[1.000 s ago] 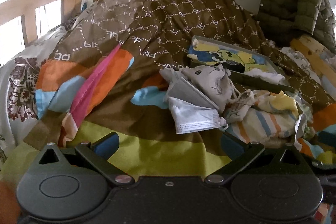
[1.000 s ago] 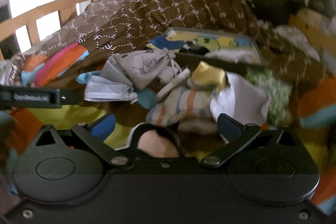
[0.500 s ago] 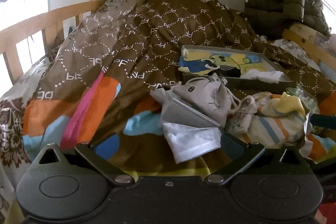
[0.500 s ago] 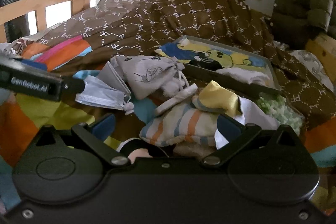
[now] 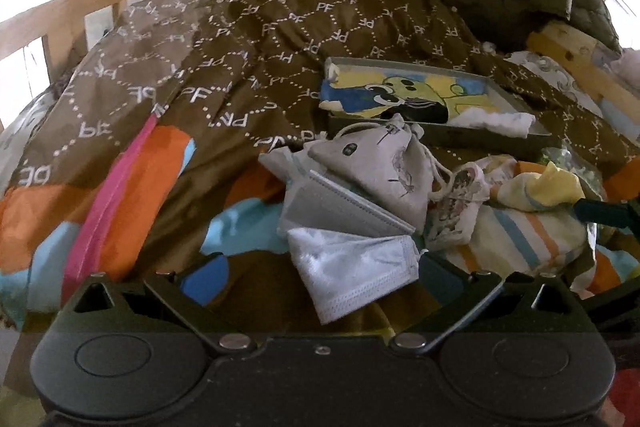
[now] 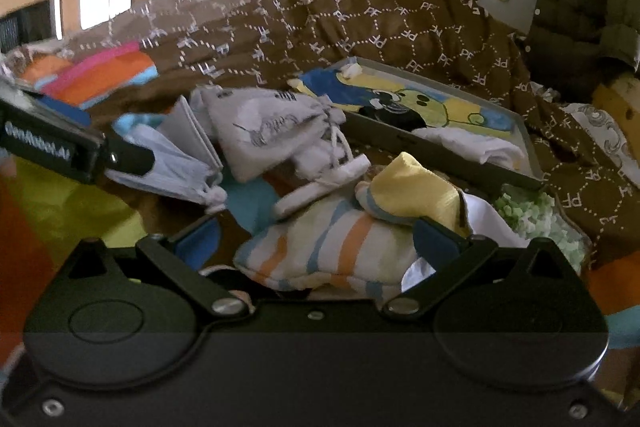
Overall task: Organize soft objects
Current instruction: 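Reach the left tool toward the white face mask while the right tool reaches the pastel striped cloth, then grasp the white face mask with the left tool while the right tool grasps the pastel striped cloth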
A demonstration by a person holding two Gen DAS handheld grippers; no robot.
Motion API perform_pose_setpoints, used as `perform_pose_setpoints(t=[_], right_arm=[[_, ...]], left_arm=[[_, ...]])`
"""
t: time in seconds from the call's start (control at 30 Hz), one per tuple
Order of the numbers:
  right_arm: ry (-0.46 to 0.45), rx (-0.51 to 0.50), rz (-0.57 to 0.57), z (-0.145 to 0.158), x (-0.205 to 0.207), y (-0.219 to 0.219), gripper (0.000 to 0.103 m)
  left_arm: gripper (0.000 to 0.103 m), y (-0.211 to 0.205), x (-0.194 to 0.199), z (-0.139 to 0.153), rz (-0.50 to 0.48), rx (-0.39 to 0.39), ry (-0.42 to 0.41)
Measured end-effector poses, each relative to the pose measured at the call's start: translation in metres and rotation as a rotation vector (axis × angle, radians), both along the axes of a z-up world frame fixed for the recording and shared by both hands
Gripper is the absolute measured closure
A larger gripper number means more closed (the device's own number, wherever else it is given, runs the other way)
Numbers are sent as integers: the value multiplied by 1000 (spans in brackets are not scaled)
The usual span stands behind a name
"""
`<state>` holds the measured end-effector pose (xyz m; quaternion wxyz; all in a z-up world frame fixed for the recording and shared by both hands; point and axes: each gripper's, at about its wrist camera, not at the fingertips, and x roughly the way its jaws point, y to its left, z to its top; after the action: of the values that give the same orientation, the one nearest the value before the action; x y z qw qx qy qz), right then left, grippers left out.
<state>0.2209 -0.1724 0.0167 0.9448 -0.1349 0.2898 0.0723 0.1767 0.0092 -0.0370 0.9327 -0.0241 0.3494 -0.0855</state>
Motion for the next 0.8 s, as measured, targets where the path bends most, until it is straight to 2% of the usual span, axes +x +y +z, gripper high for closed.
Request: perform_pose_setpoints(t=[0.2, 0.3, 0.53, 0.6, 0.73, 0.8], right_arm=[[-1, -52, -11, -10, 10, 0, 7], [1, -70, -8, -12, 11, 3, 10], [41, -167, -19, -30, 15, 15, 32], [40, -193, -23, -33, 15, 18, 34], [41, -201, -33, -34, 15, 20, 42], [45, -208, -36, -36, 15, 20, 44]], left_arm=[[5, -2, 6, -5, -32, -4, 4], [10, -4, 9, -8, -49, -11, 14], [27, -4, 11, -13, -73, -29, 41], [33, -4, 11, -14, -73, -36, 43], [54, -3, 11, -14, -79, -57, 69], [61, -2, 11, -14, -78, -80, 80]])
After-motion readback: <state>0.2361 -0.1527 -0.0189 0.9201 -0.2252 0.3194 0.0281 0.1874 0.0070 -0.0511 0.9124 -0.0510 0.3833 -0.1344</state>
